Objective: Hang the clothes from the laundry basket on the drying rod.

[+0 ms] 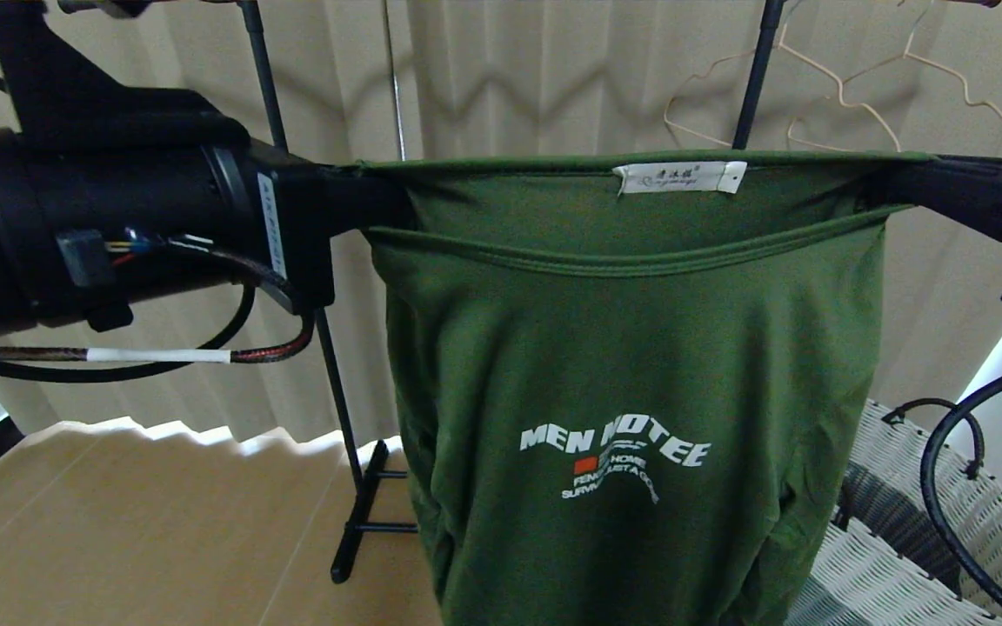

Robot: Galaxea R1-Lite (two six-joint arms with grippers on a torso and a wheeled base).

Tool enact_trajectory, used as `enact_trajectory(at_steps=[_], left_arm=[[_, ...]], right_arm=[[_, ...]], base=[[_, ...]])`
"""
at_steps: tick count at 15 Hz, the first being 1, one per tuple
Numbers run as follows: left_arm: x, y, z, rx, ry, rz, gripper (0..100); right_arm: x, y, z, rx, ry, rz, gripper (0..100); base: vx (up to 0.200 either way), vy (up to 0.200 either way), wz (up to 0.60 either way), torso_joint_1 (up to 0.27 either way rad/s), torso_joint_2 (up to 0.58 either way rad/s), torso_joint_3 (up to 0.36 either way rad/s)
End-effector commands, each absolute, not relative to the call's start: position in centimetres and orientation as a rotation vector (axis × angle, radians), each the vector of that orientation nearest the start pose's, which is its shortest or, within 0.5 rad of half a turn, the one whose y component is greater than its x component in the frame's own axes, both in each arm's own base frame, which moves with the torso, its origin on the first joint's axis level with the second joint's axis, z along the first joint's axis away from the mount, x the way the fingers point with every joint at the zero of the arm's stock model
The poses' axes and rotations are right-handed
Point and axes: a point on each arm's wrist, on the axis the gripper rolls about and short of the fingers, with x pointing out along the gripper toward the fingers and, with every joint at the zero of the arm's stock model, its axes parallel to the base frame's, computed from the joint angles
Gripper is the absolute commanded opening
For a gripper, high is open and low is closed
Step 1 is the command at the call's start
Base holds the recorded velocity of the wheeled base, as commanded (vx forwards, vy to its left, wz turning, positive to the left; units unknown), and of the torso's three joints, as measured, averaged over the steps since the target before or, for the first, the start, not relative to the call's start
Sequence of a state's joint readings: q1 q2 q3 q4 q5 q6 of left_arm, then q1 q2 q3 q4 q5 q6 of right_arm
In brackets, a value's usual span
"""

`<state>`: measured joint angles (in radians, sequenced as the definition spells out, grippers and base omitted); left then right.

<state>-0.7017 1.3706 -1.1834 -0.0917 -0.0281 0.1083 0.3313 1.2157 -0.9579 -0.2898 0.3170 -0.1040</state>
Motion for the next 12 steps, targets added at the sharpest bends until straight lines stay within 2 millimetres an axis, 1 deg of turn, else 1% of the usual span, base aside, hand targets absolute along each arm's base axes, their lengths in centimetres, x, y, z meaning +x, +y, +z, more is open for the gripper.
enact_trajectory(at_steps=[1, 3, 7, 10, 11, 12], left_arm=[[17.57, -15.05, 31.7, 0.148, 0.084, -0.739, 0], [17.59, -15.03, 31.74, 0.147, 0.083, -0.737, 0], [17.62, -15.05, 31.94, 0.144, 0.076, -0.737, 0], [17.66, -15.08, 31.92, 0.144, 0.076, -0.737, 0], [17.66, -15.08, 31.97, 0.144, 0.074, -0.737, 0], [17.64, -15.02, 32.0, 0.143, 0.073, -0.735, 0]], right_arm=[[17.02, 6.6, 31.2, -0.1, -0.067, 0.648, 0], [17.07, 6.62, 30.59, -0.101, -0.046, 0.649, 0], [17.06, 6.61, 30.74, -0.102, -0.05, 0.649, 0], [16.63, 6.47, 30.43, -0.102, -0.016, 0.651, 0], [16.54, 6.44, 30.44, -0.102, -0.014, 0.651, 100], [16.37, 6.38, 30.41, -0.102, -0.016, 0.651, 100]], base=[[0.0, 0.0, 0.0, 0.0, 0.0, 0.0], [0.0, 0.0, 0.0, 0.0, 0.0, 0.0], [0.0, 0.0, 0.0, 0.0, 0.0, 0.0], [0.0, 0.0, 0.0, 0.0, 0.0, 0.0], [0.0, 0.0, 0.0, 0.0, 0.0, 0.0], [0.0, 0.0, 0.0, 0.0, 0.0, 0.0]])
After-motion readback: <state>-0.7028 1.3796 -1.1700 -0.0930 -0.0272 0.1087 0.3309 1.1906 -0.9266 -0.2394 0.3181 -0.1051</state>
